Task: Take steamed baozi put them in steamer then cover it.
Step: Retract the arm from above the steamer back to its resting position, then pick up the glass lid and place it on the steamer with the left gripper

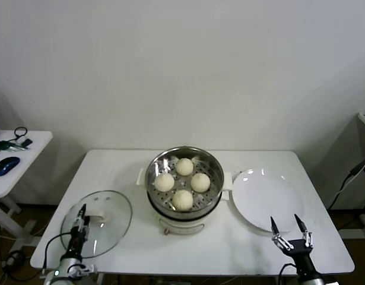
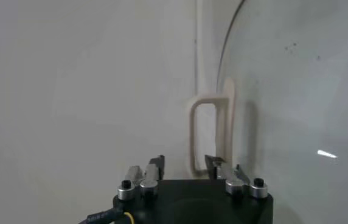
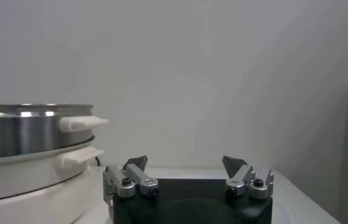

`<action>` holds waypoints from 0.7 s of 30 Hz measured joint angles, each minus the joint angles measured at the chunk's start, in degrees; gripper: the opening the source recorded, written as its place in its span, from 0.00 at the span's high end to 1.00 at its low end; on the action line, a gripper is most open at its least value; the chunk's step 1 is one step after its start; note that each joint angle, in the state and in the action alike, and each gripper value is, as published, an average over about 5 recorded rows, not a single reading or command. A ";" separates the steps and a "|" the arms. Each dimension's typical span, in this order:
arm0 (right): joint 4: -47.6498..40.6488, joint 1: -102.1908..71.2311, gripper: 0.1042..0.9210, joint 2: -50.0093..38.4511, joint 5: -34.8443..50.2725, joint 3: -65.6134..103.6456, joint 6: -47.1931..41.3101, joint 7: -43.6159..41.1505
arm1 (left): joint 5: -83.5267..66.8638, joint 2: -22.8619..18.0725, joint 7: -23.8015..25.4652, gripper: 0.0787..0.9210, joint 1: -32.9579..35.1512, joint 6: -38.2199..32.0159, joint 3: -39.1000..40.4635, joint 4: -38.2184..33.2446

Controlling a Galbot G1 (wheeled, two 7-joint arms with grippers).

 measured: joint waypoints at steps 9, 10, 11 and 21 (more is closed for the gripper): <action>0.02 0.93 0.12 0.11 -0.29 0.06 -0.74 -0.01 | -0.28 -0.23 -0.04 0.82 -1.09 -0.05 0.02 0.65; 0.02 1.04 0.12 0.12 -0.36 0.07 -0.82 -0.01 | -0.44 -0.20 -0.03 0.86 -1.15 0.00 0.02 0.60; 0.02 1.14 0.12 0.12 -0.43 0.09 -0.90 -0.01 | -0.65 -0.13 0.00 0.89 -1.17 0.07 0.02 0.51; 0.10 1.91 0.12 -0.21 -1.18 0.54 -1.94 0.19 | -7.34 2.47 2.98 0.92 0.68 3.17 1.30 -6.00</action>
